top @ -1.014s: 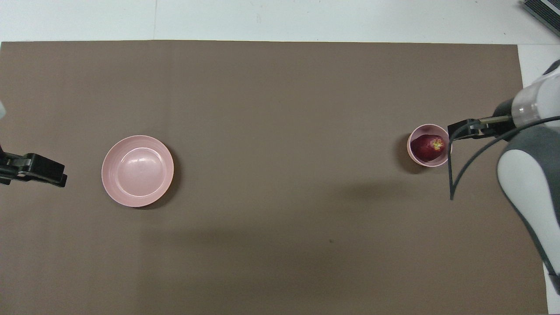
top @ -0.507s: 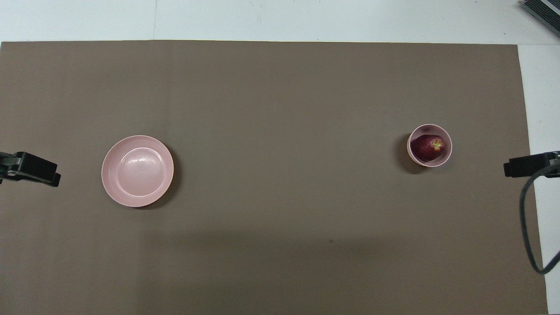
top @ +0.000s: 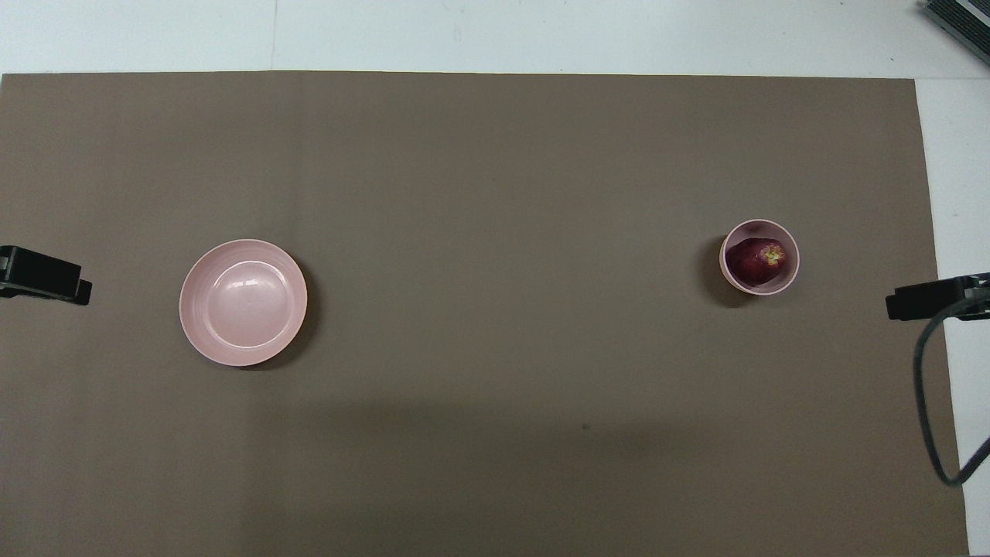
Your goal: Move apple from plate to bowl
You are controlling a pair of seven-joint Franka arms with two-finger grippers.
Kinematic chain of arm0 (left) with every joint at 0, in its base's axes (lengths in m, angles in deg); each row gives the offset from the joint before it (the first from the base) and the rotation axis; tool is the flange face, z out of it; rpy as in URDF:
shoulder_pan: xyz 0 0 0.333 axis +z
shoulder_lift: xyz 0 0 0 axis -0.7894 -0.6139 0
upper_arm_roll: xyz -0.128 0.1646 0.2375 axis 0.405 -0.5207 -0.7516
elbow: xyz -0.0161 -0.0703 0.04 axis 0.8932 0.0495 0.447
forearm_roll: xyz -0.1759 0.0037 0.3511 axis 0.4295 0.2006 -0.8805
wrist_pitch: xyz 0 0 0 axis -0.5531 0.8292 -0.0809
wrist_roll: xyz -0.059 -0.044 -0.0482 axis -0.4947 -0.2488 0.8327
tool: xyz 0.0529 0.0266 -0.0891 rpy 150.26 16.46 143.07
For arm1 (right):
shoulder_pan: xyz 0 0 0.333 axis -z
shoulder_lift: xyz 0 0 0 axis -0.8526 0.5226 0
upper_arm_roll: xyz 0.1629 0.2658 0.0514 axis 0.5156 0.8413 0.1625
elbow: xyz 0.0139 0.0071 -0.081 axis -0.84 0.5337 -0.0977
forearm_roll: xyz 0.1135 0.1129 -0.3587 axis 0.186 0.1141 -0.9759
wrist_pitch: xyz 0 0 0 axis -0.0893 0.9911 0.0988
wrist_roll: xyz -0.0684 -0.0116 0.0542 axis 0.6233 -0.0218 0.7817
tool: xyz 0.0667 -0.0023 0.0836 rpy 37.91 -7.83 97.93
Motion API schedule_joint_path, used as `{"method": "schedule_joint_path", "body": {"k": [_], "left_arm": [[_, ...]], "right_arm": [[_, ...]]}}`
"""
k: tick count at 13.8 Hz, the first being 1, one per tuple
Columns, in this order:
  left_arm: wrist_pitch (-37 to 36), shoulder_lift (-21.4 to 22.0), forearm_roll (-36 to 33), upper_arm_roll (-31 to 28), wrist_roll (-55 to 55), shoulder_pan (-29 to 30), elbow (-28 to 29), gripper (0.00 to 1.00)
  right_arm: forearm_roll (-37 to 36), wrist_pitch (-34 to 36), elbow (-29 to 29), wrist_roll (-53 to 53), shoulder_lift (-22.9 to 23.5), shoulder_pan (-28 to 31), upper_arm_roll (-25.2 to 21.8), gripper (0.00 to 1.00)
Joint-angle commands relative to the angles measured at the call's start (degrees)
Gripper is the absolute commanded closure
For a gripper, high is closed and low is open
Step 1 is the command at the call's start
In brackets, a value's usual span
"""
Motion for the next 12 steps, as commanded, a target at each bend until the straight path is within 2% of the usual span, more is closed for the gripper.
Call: {"method": "schedule_joint_path", "body": {"k": [1,7,9,12], "left_arm": [[1.6,0.8,0.9,-1.0,0.5,-0.7,1.5,0.0],[0.8,1.2,0.8,-1.0,0.2,-0.7,1.6,0.0],[0.8,1.2,0.8,-1.1,0.2,-0.4,1.6,0.0],[0.8,1.1,0.8,-1.0,0.1,-0.4,1.6,0.0]], "right_arm": [[1.3,-0.9,1.0,-1.5,-0.6,0.6,-0.1,0.0],[0.3,-1.1,0.7,-1.8,-0.1,1.4,0.1,0.0],[0.4,-1.1,0.5,-1.9,0.2,5.4,3.3,0.0],[0.3,-1.3,0.5,-1.9,0.1,4.7,3.4,0.0]]}}
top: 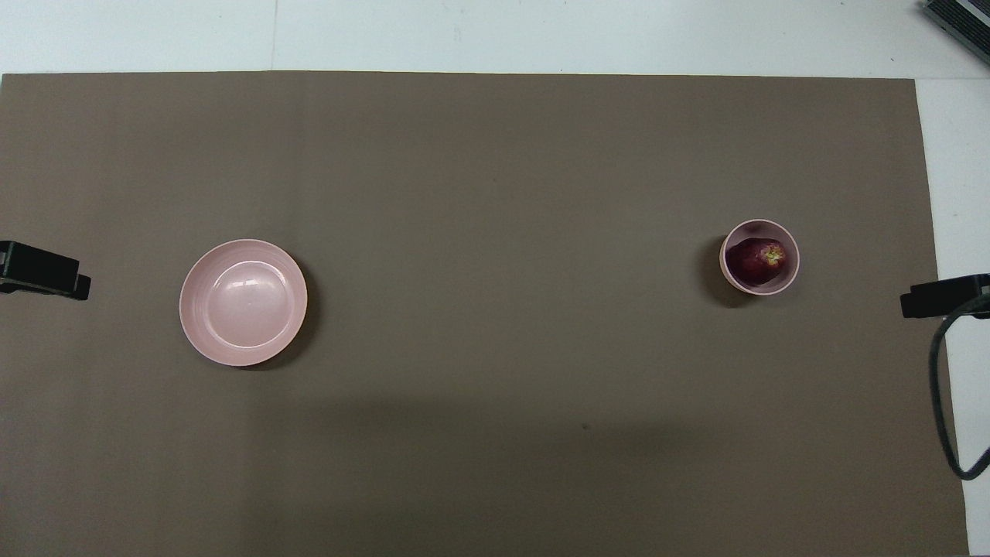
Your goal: Move apple from plate to bowl
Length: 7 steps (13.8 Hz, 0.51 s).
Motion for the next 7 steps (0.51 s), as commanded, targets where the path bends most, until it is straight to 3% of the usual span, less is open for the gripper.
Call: {"method": "schedule_joint_path", "body": {"k": [1,7], "left_arm": [[0.4,1.1,0.6,-0.7,0.1,-0.4,1.3,0.0],[0.3,1.2,0.6,-0.6,0.1,-0.4,1.3,0.0]], "right_arm": [[0.3,-1.0,0.4,-1.2,0.0,0.5,1.0,0.0],[0.2,-0.5,0.4,-1.2,0.0,-0.4,0.4,0.0]]}}
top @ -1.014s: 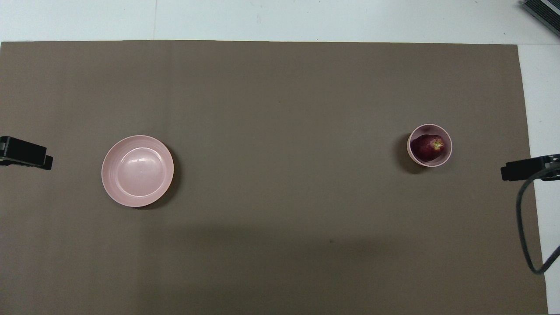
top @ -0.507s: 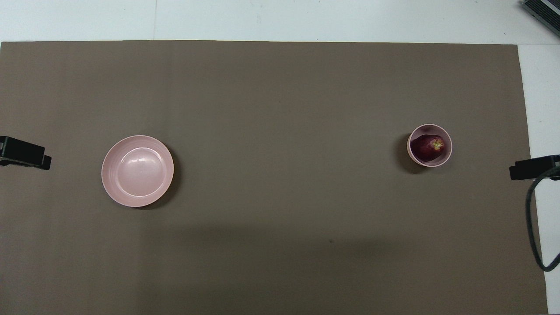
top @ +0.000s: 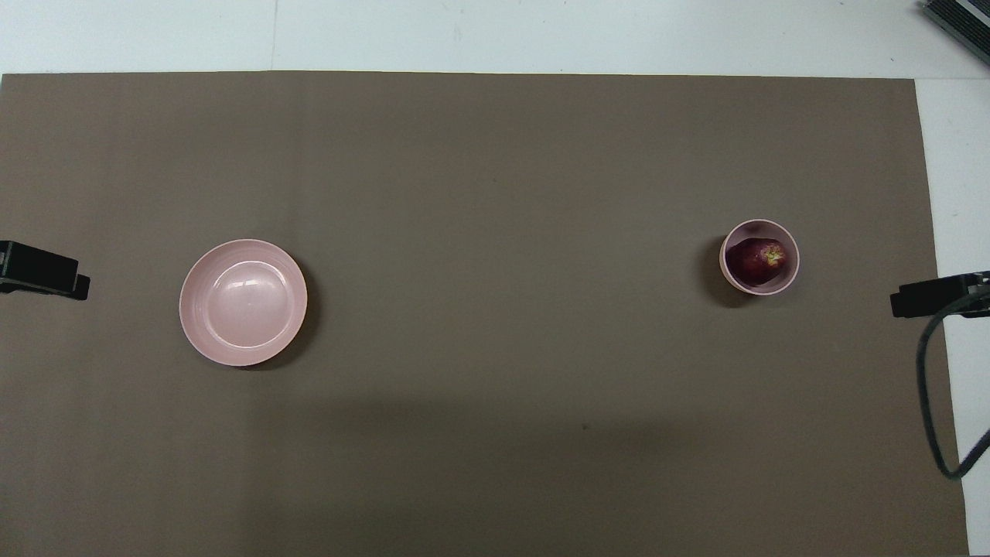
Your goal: Move apple from plate to bowl
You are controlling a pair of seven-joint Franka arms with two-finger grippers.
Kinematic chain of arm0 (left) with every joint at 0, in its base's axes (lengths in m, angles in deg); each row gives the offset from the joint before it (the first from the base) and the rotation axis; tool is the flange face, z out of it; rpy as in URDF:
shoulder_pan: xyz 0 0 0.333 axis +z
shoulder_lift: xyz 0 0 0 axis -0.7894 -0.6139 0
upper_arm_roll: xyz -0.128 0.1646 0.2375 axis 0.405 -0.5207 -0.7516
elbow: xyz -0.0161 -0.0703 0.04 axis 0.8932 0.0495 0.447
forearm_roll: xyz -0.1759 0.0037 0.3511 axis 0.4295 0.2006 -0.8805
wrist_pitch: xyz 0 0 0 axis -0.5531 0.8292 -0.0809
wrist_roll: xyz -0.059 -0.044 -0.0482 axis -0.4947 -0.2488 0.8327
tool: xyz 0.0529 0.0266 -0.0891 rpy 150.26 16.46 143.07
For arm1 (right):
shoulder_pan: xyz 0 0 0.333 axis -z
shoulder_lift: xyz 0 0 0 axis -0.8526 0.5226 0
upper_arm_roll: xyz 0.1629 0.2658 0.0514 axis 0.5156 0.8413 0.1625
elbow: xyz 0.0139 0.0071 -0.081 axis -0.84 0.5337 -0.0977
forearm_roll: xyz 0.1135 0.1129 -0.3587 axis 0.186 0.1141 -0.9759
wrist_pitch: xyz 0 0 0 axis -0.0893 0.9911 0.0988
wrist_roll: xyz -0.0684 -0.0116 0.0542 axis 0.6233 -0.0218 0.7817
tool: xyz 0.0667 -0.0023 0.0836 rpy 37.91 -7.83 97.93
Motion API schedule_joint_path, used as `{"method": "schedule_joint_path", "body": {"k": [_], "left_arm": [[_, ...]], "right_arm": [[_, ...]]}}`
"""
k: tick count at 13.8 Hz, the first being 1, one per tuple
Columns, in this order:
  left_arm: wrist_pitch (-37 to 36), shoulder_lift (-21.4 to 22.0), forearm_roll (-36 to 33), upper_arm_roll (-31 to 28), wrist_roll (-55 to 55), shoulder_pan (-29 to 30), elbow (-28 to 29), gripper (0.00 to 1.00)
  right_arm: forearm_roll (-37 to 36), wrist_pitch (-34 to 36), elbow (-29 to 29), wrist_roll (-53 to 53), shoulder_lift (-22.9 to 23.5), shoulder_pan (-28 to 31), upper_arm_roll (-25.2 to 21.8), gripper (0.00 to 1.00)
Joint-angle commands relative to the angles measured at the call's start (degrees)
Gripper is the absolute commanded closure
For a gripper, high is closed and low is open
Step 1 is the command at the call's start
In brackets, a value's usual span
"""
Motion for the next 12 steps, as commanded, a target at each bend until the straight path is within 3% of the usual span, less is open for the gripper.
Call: {"method": "schedule_joint_path", "body": {"k": [1,3,12], "left_arm": [[0.4,1.2,0.6,-0.5,0.1,-0.4,1.3,0.0],[0.3,1.2,0.6,-0.4,0.1,-0.6,1.3,0.0],[0.3,1.2,0.6,-0.5,0.1,0.0,1.3,0.0]], "right_arm": [[0.2,0.5,0.0,-1.4,-0.1,-0.1,-0.2,0.0],[0.8,6.0,-3.2,-1.5,1.0,0.9,0.0,0.0],[1.4,5.2,-3.7,-2.4,1.6,1.7,-0.5,0.0]]}}
